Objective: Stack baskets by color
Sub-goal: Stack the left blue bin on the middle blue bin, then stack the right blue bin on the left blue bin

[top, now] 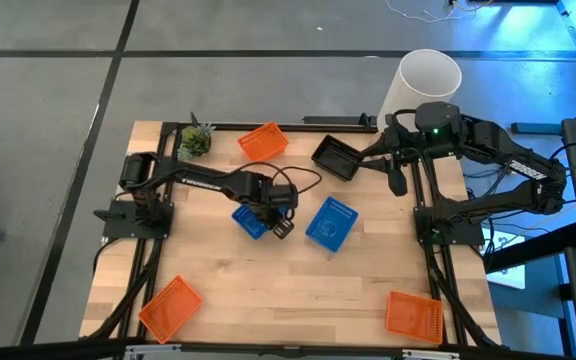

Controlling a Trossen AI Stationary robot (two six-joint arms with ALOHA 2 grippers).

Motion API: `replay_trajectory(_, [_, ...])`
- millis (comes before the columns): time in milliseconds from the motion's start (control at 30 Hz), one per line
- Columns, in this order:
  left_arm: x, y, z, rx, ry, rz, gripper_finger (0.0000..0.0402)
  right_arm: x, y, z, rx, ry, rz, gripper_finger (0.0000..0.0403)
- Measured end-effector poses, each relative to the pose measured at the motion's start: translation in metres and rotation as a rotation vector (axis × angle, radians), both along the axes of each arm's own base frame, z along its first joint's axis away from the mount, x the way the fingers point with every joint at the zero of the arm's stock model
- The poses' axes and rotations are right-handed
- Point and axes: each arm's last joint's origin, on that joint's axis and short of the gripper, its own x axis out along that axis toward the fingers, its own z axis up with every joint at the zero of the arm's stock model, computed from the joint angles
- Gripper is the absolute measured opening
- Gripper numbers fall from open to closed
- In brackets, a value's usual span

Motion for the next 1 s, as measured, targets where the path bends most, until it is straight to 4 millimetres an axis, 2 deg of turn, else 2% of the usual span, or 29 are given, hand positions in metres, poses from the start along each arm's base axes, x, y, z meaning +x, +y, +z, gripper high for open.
replay_trajectory(133, [-0.001,0.003,0.001,-0.034,0.002,0.0,0.0074,0.0,0.0,0.0,0.0,0.0,0.0,0.0115])
replay_trajectory(267, [-0.006,0.002,0.014,0.005,-0.035,0.006,0.0076,0.0,0.0,-0.001,0.005,0.007,-0.001,0.0115])
replay_trajectory(600, [-0.04,-0.005,0.082,0.244,-0.216,-0.002,0.0077,0.005,0.001,-0.007,0.023,0.06,0.062,0.0115])
replay_trajectory(767, [-0.059,-0.009,0.107,0.327,-0.277,0.007,0.0077,0.022,0.001,-0.018,0.006,0.118,0.128,0.0115])
replay_trajectory(1000, [-0.09,-0.017,0.131,0.454,-0.294,0.055,0.0077,0.059,0.008,-0.044,-0.067,0.239,0.256,0.0115])
